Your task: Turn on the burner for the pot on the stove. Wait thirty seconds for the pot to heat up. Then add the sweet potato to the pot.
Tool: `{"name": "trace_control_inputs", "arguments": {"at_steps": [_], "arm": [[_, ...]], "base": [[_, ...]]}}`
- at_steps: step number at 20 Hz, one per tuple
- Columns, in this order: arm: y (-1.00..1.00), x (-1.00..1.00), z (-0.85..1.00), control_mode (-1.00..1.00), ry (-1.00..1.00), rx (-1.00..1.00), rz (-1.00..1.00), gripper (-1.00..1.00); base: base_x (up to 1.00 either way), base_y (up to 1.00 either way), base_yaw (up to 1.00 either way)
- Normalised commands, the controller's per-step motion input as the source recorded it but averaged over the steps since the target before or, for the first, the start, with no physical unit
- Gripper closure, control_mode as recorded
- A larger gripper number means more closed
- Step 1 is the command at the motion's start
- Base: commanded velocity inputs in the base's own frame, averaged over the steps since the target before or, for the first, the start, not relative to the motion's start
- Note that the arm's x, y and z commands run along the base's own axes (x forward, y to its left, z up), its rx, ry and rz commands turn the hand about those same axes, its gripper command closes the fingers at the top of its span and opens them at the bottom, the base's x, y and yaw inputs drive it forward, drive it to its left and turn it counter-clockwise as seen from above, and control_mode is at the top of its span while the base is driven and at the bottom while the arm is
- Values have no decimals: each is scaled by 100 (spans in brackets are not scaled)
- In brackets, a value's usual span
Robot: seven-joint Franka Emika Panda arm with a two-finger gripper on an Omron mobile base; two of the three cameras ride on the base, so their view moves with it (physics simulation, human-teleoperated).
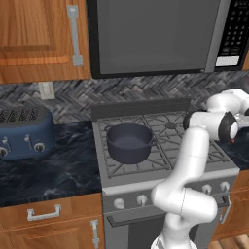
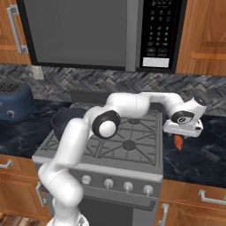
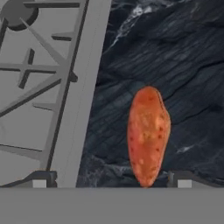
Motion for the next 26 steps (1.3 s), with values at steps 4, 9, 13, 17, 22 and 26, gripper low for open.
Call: {"name": "trace_control_inputs", "arguments": {"at_steps": [4, 9, 13, 17, 22, 26], "arm": [[-25, 30, -50, -100, 2, 0, 0, -100], [-22, 35, -38, -100, 3, 0, 0, -100], [-18, 54, -26, -100, 3, 0, 0, -100], [-17, 49, -26, -100, 4, -1, 0, -100], [-23, 6, -47, -100, 7, -2, 0, -100], [-3, -2, -58, -100, 10, -6, 0, 100]], "base": [[0, 0, 0], [0, 0, 0], [0, 0, 0], [0, 0, 0], [0, 0, 0], [0, 0, 0]]}}
